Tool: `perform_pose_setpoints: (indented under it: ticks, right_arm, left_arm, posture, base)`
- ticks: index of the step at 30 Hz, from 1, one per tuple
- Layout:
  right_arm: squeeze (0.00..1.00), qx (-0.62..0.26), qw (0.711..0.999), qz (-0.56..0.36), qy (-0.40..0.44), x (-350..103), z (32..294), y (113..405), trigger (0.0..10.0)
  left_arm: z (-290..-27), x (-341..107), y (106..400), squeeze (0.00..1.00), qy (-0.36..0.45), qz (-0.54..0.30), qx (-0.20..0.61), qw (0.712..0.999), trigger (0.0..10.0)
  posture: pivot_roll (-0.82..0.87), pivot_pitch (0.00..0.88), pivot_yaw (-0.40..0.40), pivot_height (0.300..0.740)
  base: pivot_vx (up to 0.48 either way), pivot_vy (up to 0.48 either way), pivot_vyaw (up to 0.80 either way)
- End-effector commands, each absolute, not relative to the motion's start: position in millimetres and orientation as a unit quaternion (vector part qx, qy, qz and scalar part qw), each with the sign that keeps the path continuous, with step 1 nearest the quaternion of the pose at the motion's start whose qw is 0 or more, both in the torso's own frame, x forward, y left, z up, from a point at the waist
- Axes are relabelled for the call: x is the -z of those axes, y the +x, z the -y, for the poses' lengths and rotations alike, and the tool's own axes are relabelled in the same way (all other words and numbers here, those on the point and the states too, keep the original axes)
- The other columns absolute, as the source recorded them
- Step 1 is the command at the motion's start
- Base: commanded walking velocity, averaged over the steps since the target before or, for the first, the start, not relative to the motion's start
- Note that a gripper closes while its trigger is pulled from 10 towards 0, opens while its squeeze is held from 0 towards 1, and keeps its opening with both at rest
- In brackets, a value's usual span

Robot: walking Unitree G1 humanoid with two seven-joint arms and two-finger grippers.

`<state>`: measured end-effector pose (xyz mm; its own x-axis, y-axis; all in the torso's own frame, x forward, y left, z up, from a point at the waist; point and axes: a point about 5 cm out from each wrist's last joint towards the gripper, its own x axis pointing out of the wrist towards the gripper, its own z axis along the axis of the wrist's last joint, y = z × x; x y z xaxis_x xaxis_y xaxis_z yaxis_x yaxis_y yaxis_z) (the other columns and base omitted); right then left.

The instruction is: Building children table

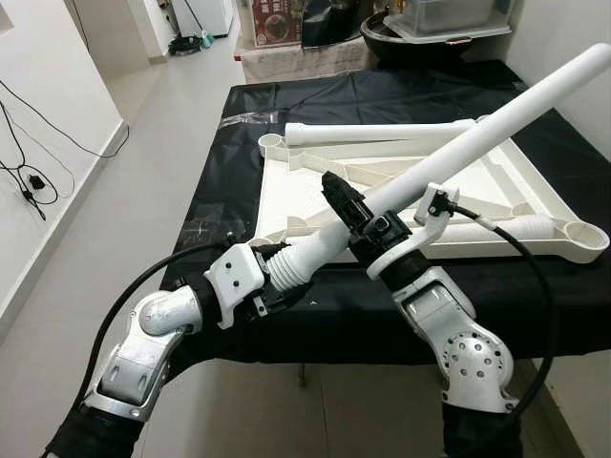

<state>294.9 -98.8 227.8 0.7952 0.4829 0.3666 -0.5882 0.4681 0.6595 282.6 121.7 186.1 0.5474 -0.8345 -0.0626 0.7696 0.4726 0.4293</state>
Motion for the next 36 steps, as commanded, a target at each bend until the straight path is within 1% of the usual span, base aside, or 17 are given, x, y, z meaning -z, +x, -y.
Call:
perform_pose_setpoints:
  ticks: [1,9,18,21,22,24,26,27,29,30,33,34,36]
  right_arm:
    - [0.00,-0.326,0.850,0.059,0.410,-228,94,294,0.0]
    - [0.00,-0.321,0.852,0.064,0.409,-229,96,296,0.0]
    - [0.00,-0.320,0.855,0.061,0.403,-227,97,297,0.0]
    - [0.00,-0.317,0.857,0.066,0.401,-228,100,297,0.0]
    - [0.00,-0.318,0.856,0.068,0.401,-230,100,297,0.0]
    - [0.00,-0.319,0.856,0.071,0.402,-232,100,297,0.0]
    - [0.00,-0.319,0.855,0.071,0.402,-232,99,297,0.0]
    - [0.00,-0.320,0.855,0.072,0.401,-233,99,297,0.0]
    - [0.00,-0.320,0.855,0.072,0.401,-233,99,297,0.0]
    - [0.00,-0.319,0.855,0.075,0.402,-234,99,297,0.0]
    - [0.00,-0.319,0.855,0.078,0.402,-235,99,297,0.0]
    - [0.00,-0.318,0.855,0.082,0.402,-236,100,298,0.0]
    - [0.00,-0.317,0.855,0.083,0.402,-236,100,298,0.0]
  left_arm:
    - [-117,-183,275,0.00,0.219,0.074,0.494,0.839,10.0]
    - [-120,-176,269,0.00,0.223,0.061,0.500,0.835,10.0]
    - [-125,-174,271,0.00,0.226,0.051,0.494,0.838,10.0]
    - [-129,-165,272,0.00,0.224,0.016,0.484,0.846,10.0]
    - [-132,-162,273,0.03,0.211,0.007,0.476,0.854,10.0]
    - [-135,-159,274,0.03,0.196,-0.003,0.467,0.862,10.0]
    - [-136,-159,274,0.03,0.193,-0.005,0.465,0.864,10.0]
    - [-136,-158,273,1.00,0.196,-0.007,0.469,0.861,10.0]
    - [-136,-158,273,1.00,0.199,-0.008,0.472,0.859,10.0]
    - [-139,-157,273,1.00,0.204,-0.010,0.470,0.859,10.0]
    - [-143,-156,274,1.00,0.211,-0.013,0.458,0.864,10.0]
    - [-145,-156,272,0.00,0.221,-0.014,0.461,0.859,10.0]
    - [-145,-155,271,0.00,0.222,-0.016,0.465,0.857,10.0]
  posture:
    - [0.10,0.092,0.050,0.740]
    - [0.10,0.092,0.049,0.740]
    - [0.10,0.089,0.051,0.740]
    - [0.09,0.091,0.038,0.740]
    - [0.08,0.092,0.041,0.740]
    - [0.08,0.092,0.041,0.740]
    - [0.08,0.092,0.041,0.740]
    - [0.07,0.093,0.043,0.740]
    - [0.07,0.093,0.043,0.740]
    - [0.07,0.092,0.055,0.740]
    - [0.07,0.092,0.058,0.740]
    - [0.07,0.085,0.059,0.740]
    - [0.07,0.083,0.060,0.740]
  base:
    - [0.000,0.000,0.00]
    - [0.000,0.000,0.00]
    - [0.000,0.000,0.00]
    - [0.000,0.000,0.00]
    - [0.000,0.000,0.00]
    - [0.000,0.000,0.00]
    - [0.000,0.000,0.00]
    - [0.000,0.000,0.00]
    - [0.000,0.000,0.00]
    - [0.000,0.000,0.00]
    - [0.000,0.000,0.00]
    - [0.000,0.000,0.00]
    - [0.000,0.000,0.00]
